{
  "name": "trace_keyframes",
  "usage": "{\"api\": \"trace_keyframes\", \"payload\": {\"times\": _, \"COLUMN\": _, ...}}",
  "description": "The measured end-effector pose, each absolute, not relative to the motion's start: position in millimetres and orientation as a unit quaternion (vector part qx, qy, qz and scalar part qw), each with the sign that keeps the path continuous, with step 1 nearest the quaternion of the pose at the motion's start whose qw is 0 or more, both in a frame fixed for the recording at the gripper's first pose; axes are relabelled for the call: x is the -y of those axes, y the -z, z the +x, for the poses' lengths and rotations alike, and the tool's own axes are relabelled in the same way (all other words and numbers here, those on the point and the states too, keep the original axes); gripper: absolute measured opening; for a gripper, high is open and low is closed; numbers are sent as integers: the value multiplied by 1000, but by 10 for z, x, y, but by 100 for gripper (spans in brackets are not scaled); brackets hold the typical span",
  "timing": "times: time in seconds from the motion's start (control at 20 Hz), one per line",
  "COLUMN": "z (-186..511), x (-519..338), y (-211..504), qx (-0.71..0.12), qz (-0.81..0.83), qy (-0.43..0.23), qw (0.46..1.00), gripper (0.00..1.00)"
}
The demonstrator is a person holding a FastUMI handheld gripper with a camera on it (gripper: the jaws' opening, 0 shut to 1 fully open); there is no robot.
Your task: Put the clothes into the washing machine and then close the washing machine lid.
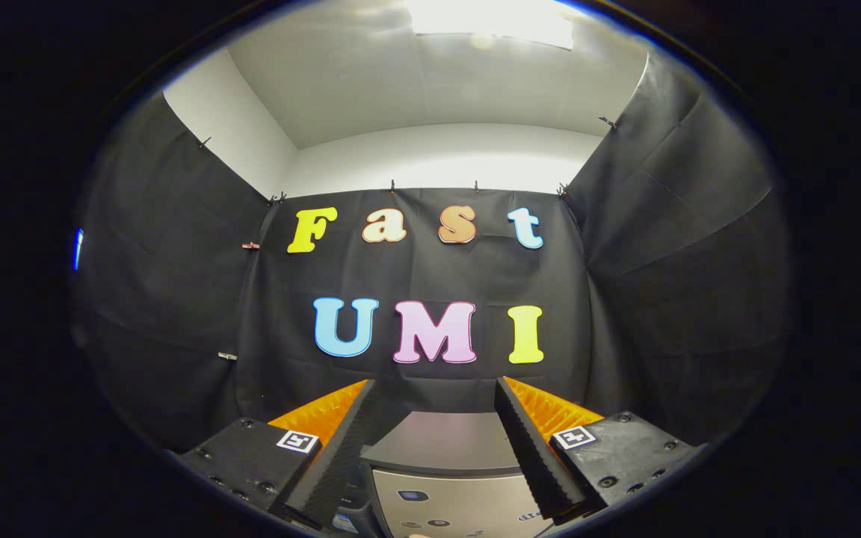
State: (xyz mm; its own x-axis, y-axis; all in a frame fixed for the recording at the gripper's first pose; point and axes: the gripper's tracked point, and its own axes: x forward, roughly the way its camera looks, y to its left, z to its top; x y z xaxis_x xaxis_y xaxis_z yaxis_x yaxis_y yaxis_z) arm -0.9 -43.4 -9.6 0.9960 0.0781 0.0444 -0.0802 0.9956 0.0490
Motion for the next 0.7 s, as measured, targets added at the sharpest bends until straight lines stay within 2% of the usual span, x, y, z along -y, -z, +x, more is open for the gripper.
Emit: {"api": "trace_keyframes", "payload": {"times": 0.7, "z": -51, "x": 404, "y": -4, "qx": 34, "qz": 39, "qy": -46, "qw": 998, "gripper": 98}}
